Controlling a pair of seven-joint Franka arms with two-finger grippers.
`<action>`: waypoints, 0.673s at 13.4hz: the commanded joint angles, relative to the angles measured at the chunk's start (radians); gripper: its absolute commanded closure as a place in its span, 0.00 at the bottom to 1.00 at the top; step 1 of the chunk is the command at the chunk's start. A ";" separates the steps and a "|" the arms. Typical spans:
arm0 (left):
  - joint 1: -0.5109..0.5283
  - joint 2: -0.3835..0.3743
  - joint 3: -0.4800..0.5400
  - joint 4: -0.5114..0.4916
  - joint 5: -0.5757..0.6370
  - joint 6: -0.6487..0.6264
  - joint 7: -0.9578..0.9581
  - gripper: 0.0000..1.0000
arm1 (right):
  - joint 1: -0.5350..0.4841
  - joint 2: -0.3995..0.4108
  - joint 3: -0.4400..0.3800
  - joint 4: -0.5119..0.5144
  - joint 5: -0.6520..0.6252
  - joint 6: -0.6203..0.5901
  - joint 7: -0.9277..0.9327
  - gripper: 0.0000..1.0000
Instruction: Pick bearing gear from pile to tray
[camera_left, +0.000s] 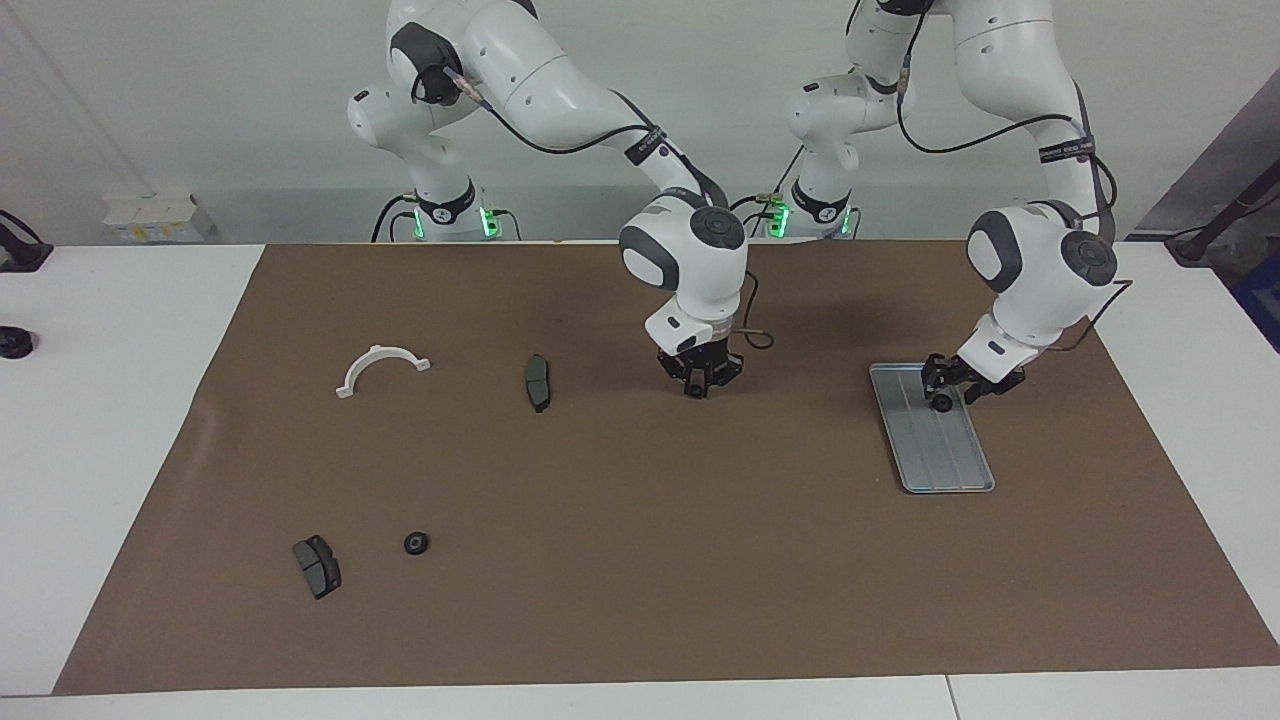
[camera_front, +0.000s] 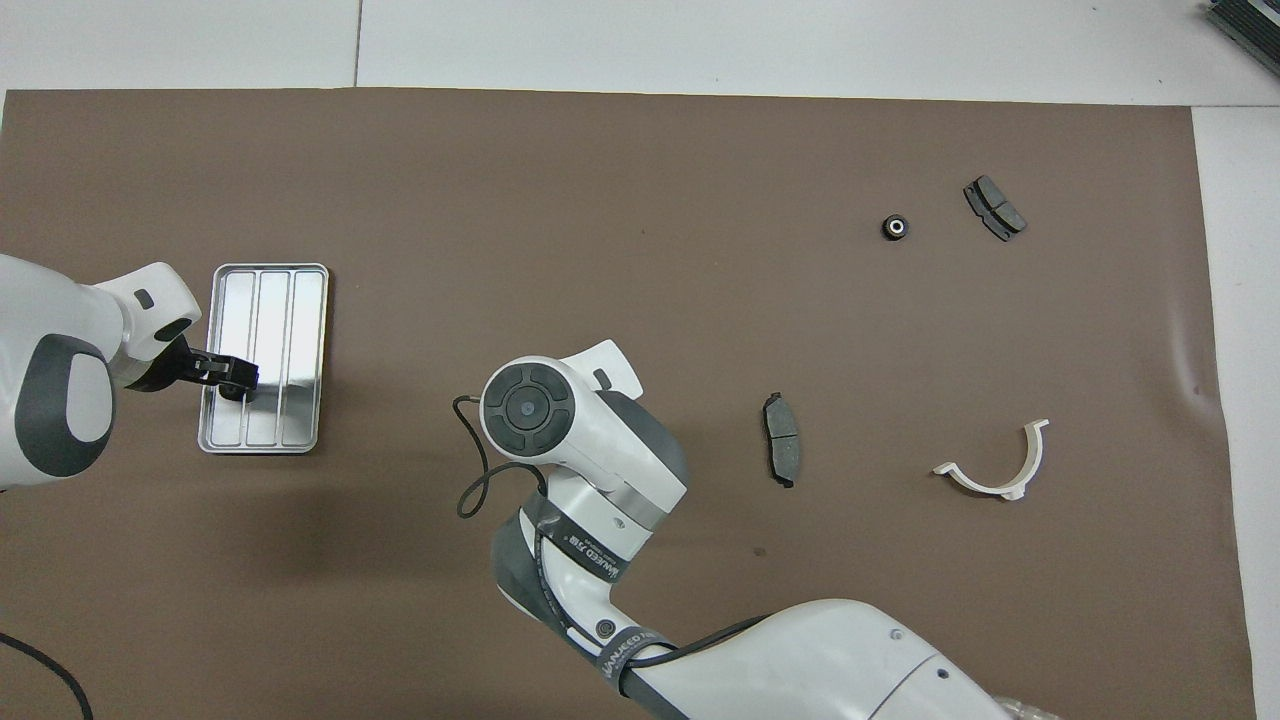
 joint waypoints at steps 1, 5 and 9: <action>-0.053 0.000 -0.001 0.054 -0.012 0.004 -0.056 0.05 | -0.014 -0.011 -0.002 0.005 -0.034 0.000 0.003 0.00; -0.271 0.038 0.001 0.141 -0.011 0.023 -0.393 0.10 | -0.138 -0.133 -0.002 -0.041 -0.026 -0.015 -0.116 0.00; -0.515 0.042 0.005 0.140 0.006 0.089 -0.692 0.14 | -0.319 -0.260 0.001 -0.156 -0.017 -0.015 -0.386 0.00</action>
